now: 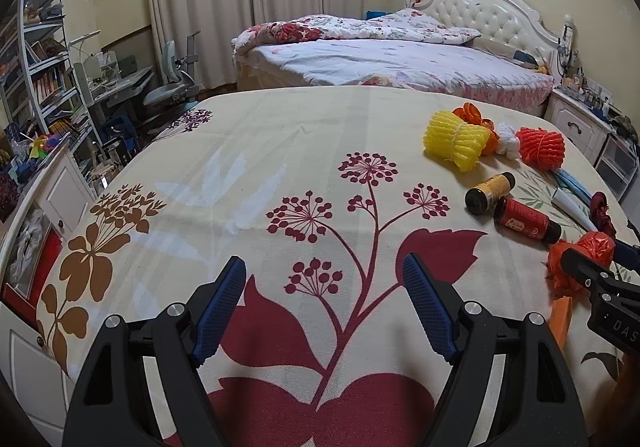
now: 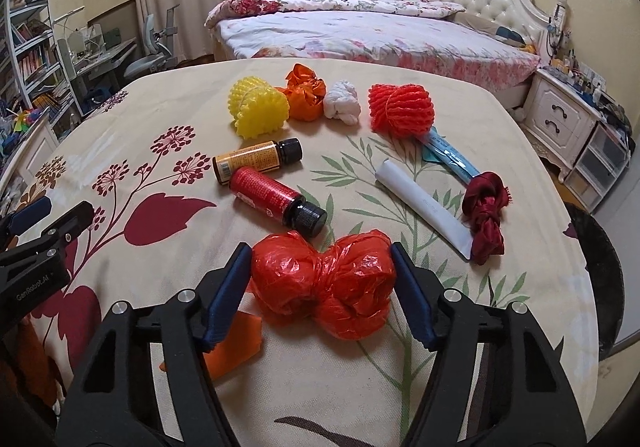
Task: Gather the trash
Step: 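Grasp the red plastic bag bundle with the right tool while the left tool approaches the orange paper, then close the left tool on the orange folded paper and lift it, then carry the red bag and orange paper in both tools over the trash bin, then open both tools to drop the red bag and orange paper into the bin, then move both open tools back over the table items, then grasp the red bottle with the left tool while the right tool grasps the dark red ribbon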
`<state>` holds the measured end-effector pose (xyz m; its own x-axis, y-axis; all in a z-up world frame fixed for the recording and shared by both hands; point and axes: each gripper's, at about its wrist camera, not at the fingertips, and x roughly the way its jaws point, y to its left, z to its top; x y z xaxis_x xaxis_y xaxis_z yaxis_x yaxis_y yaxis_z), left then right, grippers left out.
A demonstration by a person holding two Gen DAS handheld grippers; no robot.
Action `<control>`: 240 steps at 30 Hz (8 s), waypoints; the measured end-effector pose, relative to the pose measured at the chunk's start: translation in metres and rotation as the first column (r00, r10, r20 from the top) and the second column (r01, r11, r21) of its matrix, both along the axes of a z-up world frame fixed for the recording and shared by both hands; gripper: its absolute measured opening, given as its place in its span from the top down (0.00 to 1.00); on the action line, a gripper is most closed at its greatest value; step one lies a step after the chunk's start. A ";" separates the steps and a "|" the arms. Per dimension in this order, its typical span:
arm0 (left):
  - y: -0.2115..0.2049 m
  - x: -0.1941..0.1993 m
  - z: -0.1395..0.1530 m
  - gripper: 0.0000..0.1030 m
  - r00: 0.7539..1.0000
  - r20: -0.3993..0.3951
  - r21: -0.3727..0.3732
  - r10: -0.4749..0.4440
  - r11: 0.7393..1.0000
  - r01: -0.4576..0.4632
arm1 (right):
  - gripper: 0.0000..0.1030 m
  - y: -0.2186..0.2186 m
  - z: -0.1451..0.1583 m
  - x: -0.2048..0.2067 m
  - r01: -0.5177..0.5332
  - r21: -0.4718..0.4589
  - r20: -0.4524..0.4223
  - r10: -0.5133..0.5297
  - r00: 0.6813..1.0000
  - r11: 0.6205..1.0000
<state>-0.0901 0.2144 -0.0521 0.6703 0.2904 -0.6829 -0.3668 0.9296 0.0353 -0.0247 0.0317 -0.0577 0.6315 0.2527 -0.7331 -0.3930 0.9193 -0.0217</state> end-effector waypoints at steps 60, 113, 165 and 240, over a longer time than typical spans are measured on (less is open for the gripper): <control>-0.146 0.029 0.013 0.78 0.912 0.064 -0.017 -0.404 0.914 0.406 | 0.35 -0.152 0.020 -0.017 0.304 0.045 0.120 -0.307 0.944 0.952; -0.381 0.204 0.011 0.74 0.691 0.077 0.036 -0.718 0.695 0.718 | 0.32 -0.337 0.021 0.089 0.685 0.093 0.230 -0.685 0.691 0.722; -0.204 0.134 0.025 0.28 0.920 0.025 0.050 -0.391 0.920 0.389 | 0.20 -0.214 0.030 0.061 0.467 0.090 0.175 -0.475 0.862 0.880; -0.082 0.087 -0.016 0.70 0.943 -0.100 -0.134 -0.318 0.943 0.304 | 0.43 -0.098 -0.003 0.076 0.197 -0.029 -0.001 -0.198 0.980 0.980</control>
